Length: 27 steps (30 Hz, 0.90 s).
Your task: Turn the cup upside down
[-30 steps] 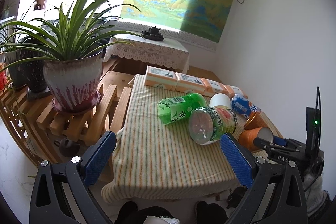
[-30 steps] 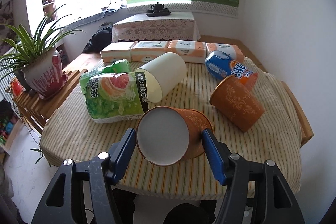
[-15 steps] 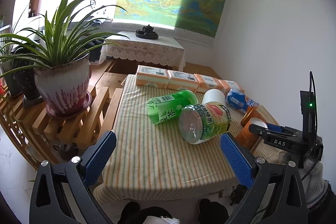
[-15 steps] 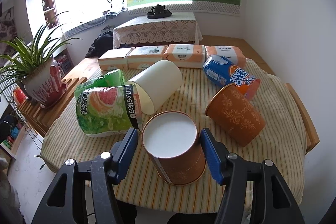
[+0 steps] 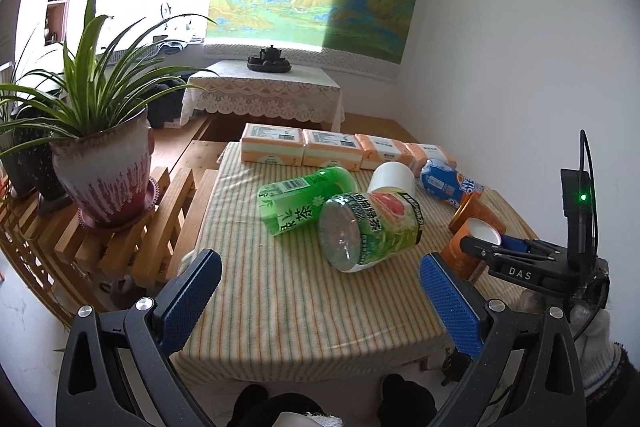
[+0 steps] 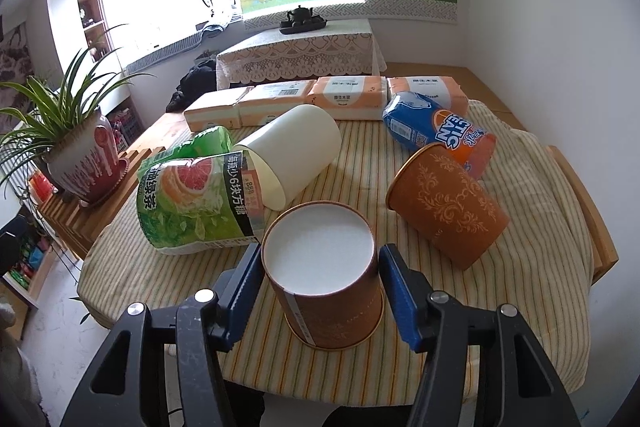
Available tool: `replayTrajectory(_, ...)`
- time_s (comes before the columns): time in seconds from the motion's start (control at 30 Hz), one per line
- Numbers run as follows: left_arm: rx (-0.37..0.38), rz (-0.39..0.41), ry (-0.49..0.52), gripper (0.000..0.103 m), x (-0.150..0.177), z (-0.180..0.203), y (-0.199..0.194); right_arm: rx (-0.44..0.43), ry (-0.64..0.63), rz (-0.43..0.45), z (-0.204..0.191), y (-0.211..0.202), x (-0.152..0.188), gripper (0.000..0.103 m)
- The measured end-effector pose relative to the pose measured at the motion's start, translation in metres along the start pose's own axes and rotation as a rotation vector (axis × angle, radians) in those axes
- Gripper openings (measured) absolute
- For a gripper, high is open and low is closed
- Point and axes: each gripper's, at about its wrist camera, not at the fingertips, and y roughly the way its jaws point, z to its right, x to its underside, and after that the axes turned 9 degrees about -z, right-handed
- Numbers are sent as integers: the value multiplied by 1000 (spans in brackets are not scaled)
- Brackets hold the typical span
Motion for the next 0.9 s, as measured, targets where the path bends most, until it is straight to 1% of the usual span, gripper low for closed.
replayTrajectory(0.17, -8, 0, 12, 101, -1, 8, 0, 8, -5, 18, 1, -1, 0, 55)
replayTrajectory(0.23, -14, 1, 20, 101, -1, 11, 0, 8, -12, 28, 0, -3, 1, 57)
replayTrajectory(0.27, -19, 4, 22, 101, -1, 13, -1, 9, -13, 34, 0, -4, 1, 60)
replayTrajectory(0.37, -39, 6, 30, 101, -1, 16, -2, 20, -17, 55, -1, -9, 2, 64)
replayTrajectory(0.5, -55, 8, 34, 101, 0, 16, -6, 39, -26, 90, -3, -19, 5, 73)
replayTrajectory(0.63, -75, 20, 39, 101, 1, 18, -11, 45, -32, 126, -7, -36, 13, 73)
replayTrajectory(0.77, -105, 38, 49, 101, 4, 21, -17, 41, -39, 155, -13, -54, 25, 76)
replayTrajectory(0.9, -127, 47, 52, 101, 7, 23, -23, 16, -39, 164, -21, -67, 38, 76)
